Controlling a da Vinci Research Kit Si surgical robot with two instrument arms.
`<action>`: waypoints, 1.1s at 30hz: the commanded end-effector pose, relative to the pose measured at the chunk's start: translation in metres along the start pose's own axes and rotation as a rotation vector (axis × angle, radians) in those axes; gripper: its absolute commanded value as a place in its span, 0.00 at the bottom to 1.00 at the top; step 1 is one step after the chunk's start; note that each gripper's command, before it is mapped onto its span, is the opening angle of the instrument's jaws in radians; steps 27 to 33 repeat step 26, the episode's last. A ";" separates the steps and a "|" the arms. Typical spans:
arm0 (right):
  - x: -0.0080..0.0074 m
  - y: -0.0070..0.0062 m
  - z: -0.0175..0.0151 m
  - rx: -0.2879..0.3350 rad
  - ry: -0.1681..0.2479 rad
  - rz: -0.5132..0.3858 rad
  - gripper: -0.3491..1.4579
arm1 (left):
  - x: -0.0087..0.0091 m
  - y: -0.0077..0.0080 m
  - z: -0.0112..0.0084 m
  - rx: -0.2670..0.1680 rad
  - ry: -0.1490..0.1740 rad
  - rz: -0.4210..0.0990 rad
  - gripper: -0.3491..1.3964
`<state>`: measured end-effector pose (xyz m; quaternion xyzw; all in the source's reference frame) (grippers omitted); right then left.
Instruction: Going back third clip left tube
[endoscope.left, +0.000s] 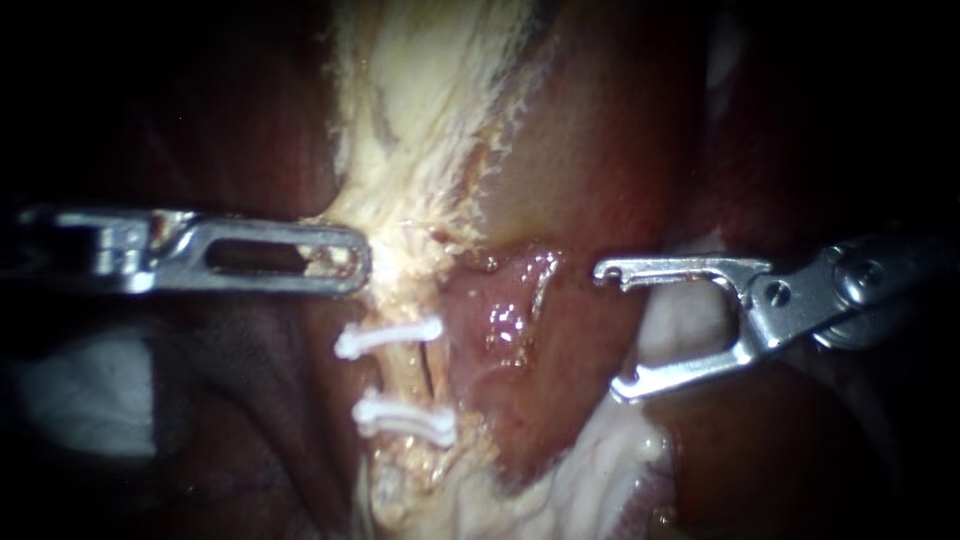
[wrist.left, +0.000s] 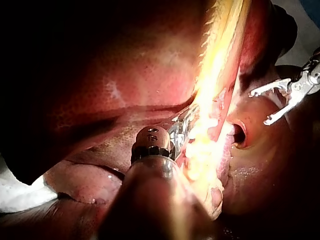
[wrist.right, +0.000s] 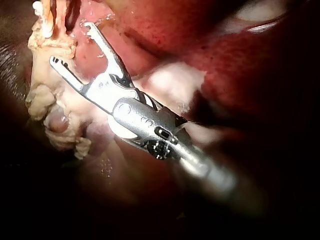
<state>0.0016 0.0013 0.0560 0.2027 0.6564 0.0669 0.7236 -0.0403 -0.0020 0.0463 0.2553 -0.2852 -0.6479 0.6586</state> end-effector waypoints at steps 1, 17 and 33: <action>-0.0001 0.0001 0.0001 -0.001 0.000 0.000 0.52 | 0.0001 0.0001 0.0005 0.003 0.003 0.003 0.00; 0.0002 -0.0001 0.0003 -0.001 0.002 0.001 0.52 | 0.0005 -0.0005 0.0050 0.005 0.017 -0.002 0.00; 0.0004 -0.0002 0.0004 -0.001 0.003 0.001 0.52 | 0.0006 -0.0004 0.0049 0.004 0.019 -0.001 0.00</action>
